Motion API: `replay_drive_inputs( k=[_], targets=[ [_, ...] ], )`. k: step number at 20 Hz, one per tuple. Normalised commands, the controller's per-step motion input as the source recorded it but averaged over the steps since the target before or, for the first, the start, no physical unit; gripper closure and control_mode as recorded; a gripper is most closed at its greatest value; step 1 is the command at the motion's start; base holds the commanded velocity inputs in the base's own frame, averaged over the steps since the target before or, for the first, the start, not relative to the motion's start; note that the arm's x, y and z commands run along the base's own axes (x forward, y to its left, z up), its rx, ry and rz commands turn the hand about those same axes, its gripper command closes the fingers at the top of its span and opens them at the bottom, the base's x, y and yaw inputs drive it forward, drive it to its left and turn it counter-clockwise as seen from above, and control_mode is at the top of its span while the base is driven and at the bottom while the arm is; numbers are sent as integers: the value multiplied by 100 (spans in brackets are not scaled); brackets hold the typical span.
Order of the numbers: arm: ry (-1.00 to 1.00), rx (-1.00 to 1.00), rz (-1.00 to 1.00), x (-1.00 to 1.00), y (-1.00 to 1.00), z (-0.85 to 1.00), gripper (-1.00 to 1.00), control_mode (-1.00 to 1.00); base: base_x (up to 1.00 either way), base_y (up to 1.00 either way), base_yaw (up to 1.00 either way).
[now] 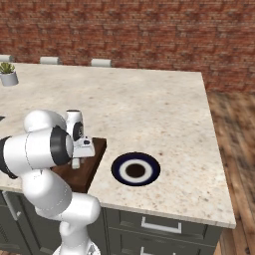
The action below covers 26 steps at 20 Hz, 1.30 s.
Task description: Move the dessert items from the plates to the tray.
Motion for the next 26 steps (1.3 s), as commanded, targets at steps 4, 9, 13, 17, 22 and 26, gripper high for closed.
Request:
replay_drive_inputs(
  k=[4,9,13,17,22,26],
  targets=[
    [0,0,0,-5,0,7,-100,-100,0,0,0],
    [-1,0,0,-15,-5,34,-100,-100,0,0,0],
    [-8,0,0,-25,-19,48,-100,-100,0,0,0],
    [-12,1,0,-32,-23,57,-100,-100,0,0,0],
    [-13,4,0,-40,-16,55,-100,-100,0,0,0],
    [-18,7,0,-54,-8,45,-100,-100,0,0,0]
  ],
)
